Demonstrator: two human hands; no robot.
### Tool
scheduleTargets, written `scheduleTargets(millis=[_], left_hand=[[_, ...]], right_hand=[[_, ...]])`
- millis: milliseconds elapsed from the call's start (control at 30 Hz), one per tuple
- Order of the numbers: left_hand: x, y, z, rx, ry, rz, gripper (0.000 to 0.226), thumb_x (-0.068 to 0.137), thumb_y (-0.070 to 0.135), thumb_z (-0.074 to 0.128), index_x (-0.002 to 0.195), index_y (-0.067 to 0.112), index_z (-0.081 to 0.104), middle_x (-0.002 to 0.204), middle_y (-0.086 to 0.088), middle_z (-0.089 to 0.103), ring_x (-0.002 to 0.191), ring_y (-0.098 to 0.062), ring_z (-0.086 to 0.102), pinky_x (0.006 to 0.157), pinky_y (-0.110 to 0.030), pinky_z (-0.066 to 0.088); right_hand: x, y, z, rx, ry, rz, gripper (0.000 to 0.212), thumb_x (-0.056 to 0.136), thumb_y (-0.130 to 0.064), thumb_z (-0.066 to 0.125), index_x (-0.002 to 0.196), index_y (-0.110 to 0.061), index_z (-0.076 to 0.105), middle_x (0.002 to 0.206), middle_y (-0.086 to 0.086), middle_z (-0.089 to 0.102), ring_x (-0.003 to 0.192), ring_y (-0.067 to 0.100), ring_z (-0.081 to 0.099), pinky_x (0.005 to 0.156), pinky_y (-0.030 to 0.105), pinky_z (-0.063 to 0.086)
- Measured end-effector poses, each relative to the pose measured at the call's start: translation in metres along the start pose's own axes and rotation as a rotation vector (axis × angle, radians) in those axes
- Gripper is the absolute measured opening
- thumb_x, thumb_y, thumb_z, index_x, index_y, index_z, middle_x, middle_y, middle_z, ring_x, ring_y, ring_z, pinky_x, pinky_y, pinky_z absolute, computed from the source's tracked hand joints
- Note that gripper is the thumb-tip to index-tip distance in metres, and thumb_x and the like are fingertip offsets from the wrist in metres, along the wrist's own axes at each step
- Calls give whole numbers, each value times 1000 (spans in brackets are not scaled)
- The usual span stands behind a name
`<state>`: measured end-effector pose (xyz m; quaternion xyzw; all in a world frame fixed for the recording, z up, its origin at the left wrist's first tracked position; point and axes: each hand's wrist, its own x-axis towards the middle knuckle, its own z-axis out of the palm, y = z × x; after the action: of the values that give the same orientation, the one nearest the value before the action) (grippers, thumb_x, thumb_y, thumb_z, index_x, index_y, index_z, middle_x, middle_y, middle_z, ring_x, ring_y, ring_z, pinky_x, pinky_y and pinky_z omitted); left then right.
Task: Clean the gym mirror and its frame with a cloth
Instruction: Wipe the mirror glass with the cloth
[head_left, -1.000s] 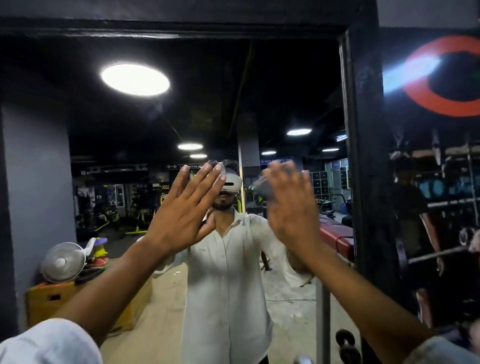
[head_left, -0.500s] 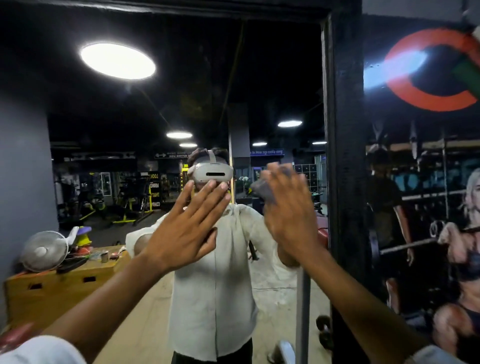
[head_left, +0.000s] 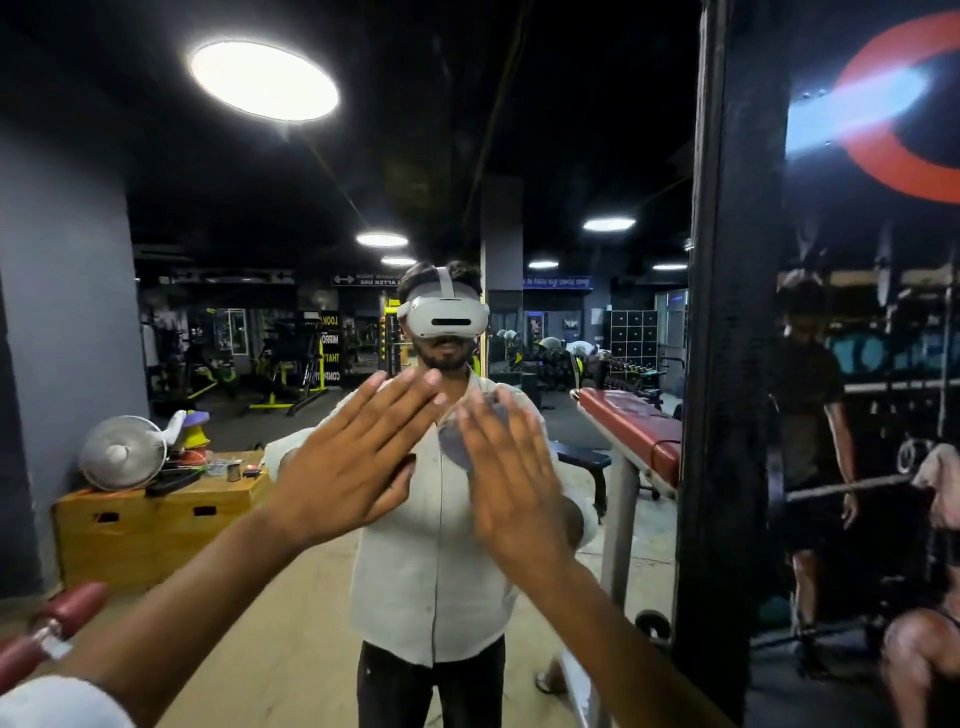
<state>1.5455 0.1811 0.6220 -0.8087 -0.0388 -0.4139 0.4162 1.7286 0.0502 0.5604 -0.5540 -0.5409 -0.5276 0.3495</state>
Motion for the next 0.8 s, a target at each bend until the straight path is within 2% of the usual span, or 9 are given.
scheduleTargets(millis=[100,233,300,400,500,567,633,733,800], left_hand=[[-27,-25,-4,41,-18,-33,71,106,35,42,168,6,24,177,-15,15,163,-33,18,129,-57,23],[-50,-16,2,63,-16,-122,73,105,36,43,168,5,21,177,-17,14,164,-34,16,129,-59,23],[-51,-8,6,65,-14,-159,78,103,35,50,168,4,20,177,-17,12,164,-35,14,130,-58,22],[-54,-6,7,38,-8,-155,79,103,33,53,168,4,19,177,-18,12,164,-36,12,131,-59,20],[-76,8,13,-3,-28,-153,79,102,34,52,167,3,21,176,-20,13,164,-38,12,130,-61,20],[-96,23,20,-16,-35,-154,77,103,34,51,168,4,21,176,-19,13,164,-39,12,129,-61,21],[-111,34,27,-4,-41,-155,76,104,33,49,168,4,20,176,-18,14,164,-39,13,129,-61,23],[-116,37,31,7,-16,-145,75,104,32,47,168,4,19,177,-19,13,163,-40,12,130,-61,21],[-116,36,31,13,-11,-132,74,104,31,46,168,4,19,176,-19,13,163,-40,12,131,-60,19]], right_hand=[[5,35,-8,-81,117,277,81,93,1,68,164,-11,31,174,6,21,163,29,13,131,56,14],[24,12,2,10,306,500,63,102,-12,55,162,-7,34,172,8,26,162,32,17,130,57,13],[22,-24,17,42,275,440,59,105,-13,46,162,-6,34,172,11,27,162,32,14,132,54,8],[-7,-69,32,31,70,152,64,101,-10,43,164,-8,30,173,12,24,162,35,12,132,54,8],[-41,-64,35,-82,-127,-166,67,101,-8,44,165,-9,27,174,11,18,161,36,14,131,55,12],[-46,-42,26,-167,-162,-179,71,102,-14,54,166,-13,24,175,9,14,162,34,8,131,53,4],[-44,-17,12,-172,-62,56,76,100,-17,64,165,-15,24,174,7,16,163,30,7,132,53,0],[-45,8,-4,-33,241,476,61,105,-15,47,164,-10,29,172,10,26,162,29,18,129,60,14],[-60,6,-1,20,352,655,55,109,-16,40,162,-5,34,171,14,29,161,30,21,125,63,22]])
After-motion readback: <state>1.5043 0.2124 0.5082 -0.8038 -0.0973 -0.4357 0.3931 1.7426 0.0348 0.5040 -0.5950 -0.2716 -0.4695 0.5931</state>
